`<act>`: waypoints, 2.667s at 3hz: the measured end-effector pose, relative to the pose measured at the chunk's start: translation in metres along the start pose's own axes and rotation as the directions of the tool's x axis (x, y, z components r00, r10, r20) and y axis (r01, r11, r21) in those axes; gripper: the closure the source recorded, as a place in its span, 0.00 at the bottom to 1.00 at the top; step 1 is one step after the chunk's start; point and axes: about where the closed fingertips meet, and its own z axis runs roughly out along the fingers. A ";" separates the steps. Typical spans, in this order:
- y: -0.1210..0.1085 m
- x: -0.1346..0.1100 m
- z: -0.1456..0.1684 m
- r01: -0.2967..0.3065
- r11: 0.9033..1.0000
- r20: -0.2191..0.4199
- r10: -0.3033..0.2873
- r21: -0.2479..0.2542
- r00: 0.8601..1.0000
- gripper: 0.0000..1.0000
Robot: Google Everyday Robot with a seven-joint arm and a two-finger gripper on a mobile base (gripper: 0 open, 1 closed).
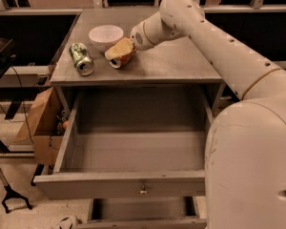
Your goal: Place coke can into top drawer
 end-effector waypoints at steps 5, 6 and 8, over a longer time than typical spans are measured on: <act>0.013 0.000 -0.138 0.016 0.975 0.110 -0.042 0.221 0.993 1.00; 0.026 0.017 -0.173 0.043 0.988 0.081 -0.056 0.149 0.995 1.00; 0.052 0.119 -0.209 0.096 0.991 -0.113 -0.107 -0.096 0.988 1.00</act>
Offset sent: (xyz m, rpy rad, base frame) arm 0.0034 -0.0276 0.0084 -0.0291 -0.0328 -0.1092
